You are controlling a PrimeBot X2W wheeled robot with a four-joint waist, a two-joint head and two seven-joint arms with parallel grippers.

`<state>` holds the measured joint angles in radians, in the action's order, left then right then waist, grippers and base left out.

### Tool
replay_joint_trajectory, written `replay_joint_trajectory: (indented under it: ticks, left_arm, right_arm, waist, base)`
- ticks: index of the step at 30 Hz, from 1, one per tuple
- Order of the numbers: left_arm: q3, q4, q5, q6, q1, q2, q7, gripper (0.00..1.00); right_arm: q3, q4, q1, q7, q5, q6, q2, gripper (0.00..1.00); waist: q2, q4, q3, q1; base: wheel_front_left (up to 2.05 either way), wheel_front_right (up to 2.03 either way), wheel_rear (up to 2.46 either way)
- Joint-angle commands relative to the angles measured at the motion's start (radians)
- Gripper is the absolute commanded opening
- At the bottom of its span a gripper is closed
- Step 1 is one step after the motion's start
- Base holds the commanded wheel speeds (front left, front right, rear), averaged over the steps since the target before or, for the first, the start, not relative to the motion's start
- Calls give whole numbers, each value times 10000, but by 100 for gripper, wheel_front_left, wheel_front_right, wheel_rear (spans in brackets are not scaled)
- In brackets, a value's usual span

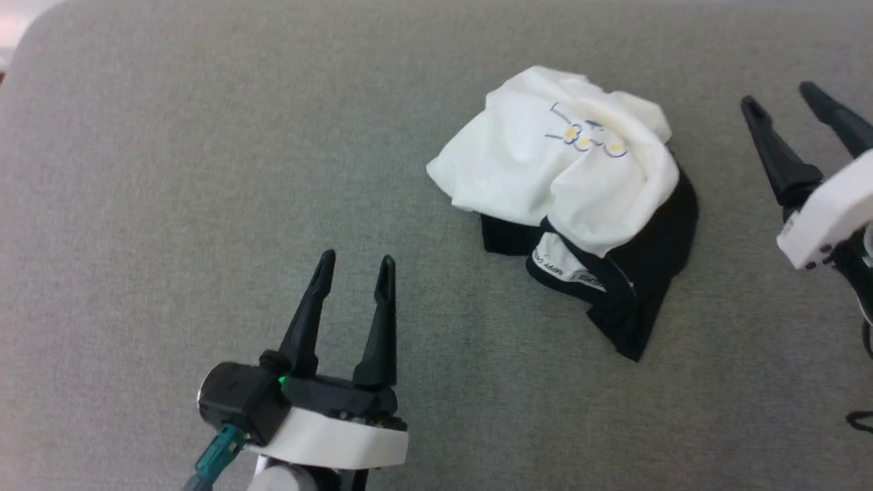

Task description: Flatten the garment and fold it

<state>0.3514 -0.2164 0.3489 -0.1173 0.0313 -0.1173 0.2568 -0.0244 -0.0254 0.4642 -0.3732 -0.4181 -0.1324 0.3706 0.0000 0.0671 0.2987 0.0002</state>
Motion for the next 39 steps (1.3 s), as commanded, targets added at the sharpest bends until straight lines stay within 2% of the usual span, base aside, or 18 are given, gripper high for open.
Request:
replay_joint_trajectory:
  ticks: [1,9,16,17,18,19,20,26,30,35,39]
  left_arm:
    - [-42,85,-121,147,217,110,49,100]
    - [-2,425,-326,625,587,519,49,100]
    - [23,558,-388,756,661,638,49,100]
    - [23,566,-392,767,669,645,49,100]
    - [19,578,-390,774,679,650,49,100]
    - [14,591,-387,776,692,654,49,100]
    - [10,603,-384,777,704,658,49,100]
    - [-107,729,-347,785,667,667,49,100]
    - [-207,823,-318,822,566,668,49,100]
    - [-407,901,-341,868,273,669,49,100]
    - [-502,924,-389,948,78,669,49,100]
  right_arm:
    - [-191,336,248,-249,-370,17,72,100]
    - [-1530,1939,729,-1058,-1165,17,1145,100]
    - [-3203,2571,1094,-1884,-1490,17,1846,100]
    - [-3341,2665,1149,-1963,-1480,17,1905,96]
    - [-3445,2759,1200,-2011,-1450,17,1943,41]
    - [-3576,2823,1253,-2035,-1377,17,1997,18]
    - [-3689,2851,1310,-1985,-1289,17,2047,0]
    - [-3635,2768,1759,-1000,-1172,17,1928,0]
    - [-3257,2439,2191,-302,-956,17,2076,0]
    - [-2088,1954,1996,-31,-677,17,2366,0]
    - [-782,1868,598,-265,-389,17,2633,0]
  waist:
    - [0,426,528,-2]
    - [0,1127,1125,-2]
    - [0,1418,1347,-2]
    - [0,1434,1358,-2]
    - [0,1446,1362,-2]
    - [0,1453,1360,-2]
    - [0,1453,1354,-2]
    - [0,1151,977,-2]
    - [0,833,435,-2]
    - [0,438,-158,-2]
    - [0,290,-360,-2]
  base:
    - [0,0,0]
    - [0,0,0]
    - [0,0,0]
    - [0,0,0]
    - [0,0,0]
    - [0,0,0]
    - [0,0,0]
    - [0,0,0]
    - [0,0,0]
    - [0,0,0]
    - [0,0,0]
